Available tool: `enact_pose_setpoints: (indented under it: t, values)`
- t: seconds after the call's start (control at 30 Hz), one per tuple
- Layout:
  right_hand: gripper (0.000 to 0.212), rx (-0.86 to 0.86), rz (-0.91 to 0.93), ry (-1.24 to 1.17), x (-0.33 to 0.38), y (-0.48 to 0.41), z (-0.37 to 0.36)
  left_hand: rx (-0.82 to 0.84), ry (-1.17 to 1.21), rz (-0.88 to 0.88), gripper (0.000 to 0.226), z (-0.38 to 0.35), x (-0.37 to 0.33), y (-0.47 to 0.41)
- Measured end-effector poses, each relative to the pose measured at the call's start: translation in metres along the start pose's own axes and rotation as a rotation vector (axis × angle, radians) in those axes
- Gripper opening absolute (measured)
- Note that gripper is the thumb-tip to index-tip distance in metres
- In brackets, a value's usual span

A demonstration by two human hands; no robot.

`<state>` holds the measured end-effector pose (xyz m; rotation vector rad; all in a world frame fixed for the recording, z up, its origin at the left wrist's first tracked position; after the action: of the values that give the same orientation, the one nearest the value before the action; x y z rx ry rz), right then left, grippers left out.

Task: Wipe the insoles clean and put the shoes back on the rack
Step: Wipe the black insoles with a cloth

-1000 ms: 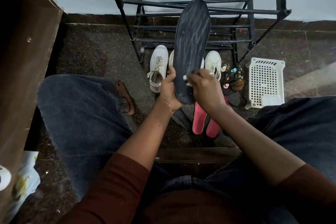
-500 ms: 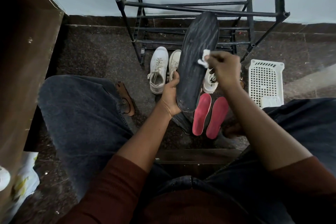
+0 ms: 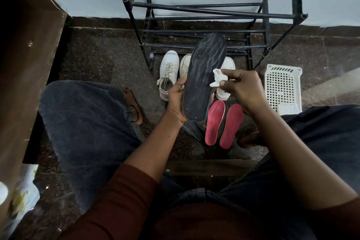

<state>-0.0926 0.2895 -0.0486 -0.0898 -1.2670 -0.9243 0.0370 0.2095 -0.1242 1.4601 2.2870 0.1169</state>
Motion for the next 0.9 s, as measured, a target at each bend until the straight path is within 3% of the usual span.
enact_pose_setpoints:
  t: [0.2,0.37,0.5,0.6,0.9]
  values:
    - [0.026,-0.117,0.339,0.529,0.022,0.005,-0.025,-0.135,0.054,-0.032,0.047,0.008,0.003,0.000]
    - [0.027,0.064,0.447,0.843,0.008,0.019,-0.065,-0.158,-0.003,-0.053,0.051,0.013,0.007,0.003]
    - [0.018,0.265,0.500,0.870,-0.012,0.050,-0.085,-0.111,-0.030,-0.027,0.070,0.013,0.010,0.005]
    - [0.011,0.316,0.513,0.846,-0.022,0.059,-0.079,-0.096,-0.043,-0.011,0.075,0.012,0.010,0.005]
    - [0.023,0.028,0.399,0.812,-0.005,0.000,-0.053,-0.120,0.069,0.052,0.065,0.017,0.022,0.002]
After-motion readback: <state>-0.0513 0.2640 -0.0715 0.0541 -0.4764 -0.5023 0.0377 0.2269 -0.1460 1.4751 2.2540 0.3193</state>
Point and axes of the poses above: each hand's wrist, its own y-axis away from the middle knuckle, its own z-axis out of the back of the hand, x = y × z, the point moved 2 cm from there along -y, towards the middle knuckle, and after that the axes turned 8 degrees about -z, right-handed, at the moved point
